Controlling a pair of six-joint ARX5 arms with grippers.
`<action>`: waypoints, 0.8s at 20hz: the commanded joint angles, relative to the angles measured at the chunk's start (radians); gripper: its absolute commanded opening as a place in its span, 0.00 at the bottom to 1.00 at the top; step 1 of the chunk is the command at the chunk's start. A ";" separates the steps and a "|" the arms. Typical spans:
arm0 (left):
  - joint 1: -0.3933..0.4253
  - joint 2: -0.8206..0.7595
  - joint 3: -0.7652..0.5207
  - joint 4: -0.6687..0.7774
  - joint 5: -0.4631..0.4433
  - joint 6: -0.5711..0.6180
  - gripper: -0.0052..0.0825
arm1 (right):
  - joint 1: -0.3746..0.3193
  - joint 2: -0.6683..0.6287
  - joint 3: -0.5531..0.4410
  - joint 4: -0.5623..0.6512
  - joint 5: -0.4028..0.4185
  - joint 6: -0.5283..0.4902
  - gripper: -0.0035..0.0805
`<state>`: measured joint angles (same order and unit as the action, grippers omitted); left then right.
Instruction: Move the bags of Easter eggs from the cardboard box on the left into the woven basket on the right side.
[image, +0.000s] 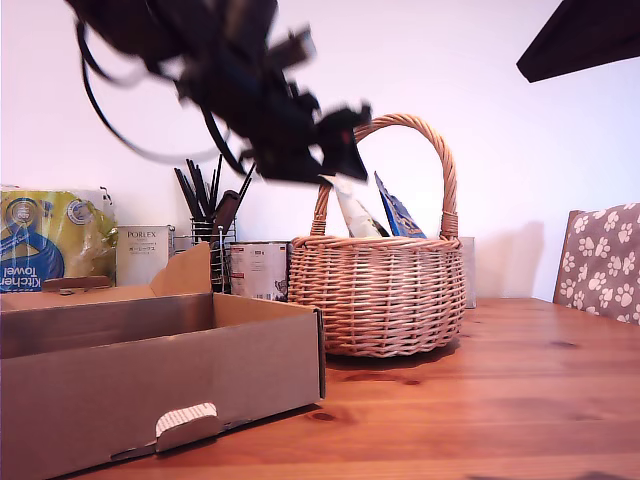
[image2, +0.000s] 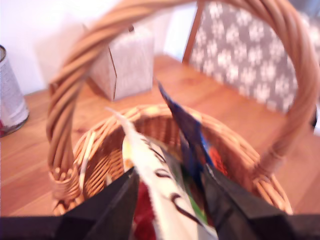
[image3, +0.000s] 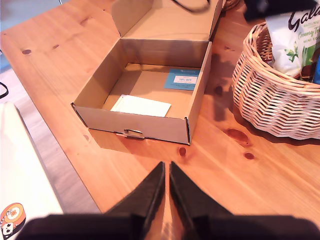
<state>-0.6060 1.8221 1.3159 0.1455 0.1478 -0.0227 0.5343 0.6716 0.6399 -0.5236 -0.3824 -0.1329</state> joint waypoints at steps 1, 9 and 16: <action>0.010 -0.056 -0.009 -0.047 0.000 0.018 0.45 | 0.002 0.000 0.003 0.006 0.000 -0.005 0.03; 0.021 -0.180 -0.025 -0.273 0.000 0.084 0.04 | -0.001 0.031 0.003 0.137 0.071 0.043 0.03; 0.104 -0.394 -0.303 -0.157 0.005 0.091 0.04 | -0.142 0.036 0.000 0.271 0.147 0.105 0.03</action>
<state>-0.5209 1.4372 1.0523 -0.0250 0.1547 0.0608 0.4110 0.7109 0.6399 -0.2661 -0.2428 -0.0299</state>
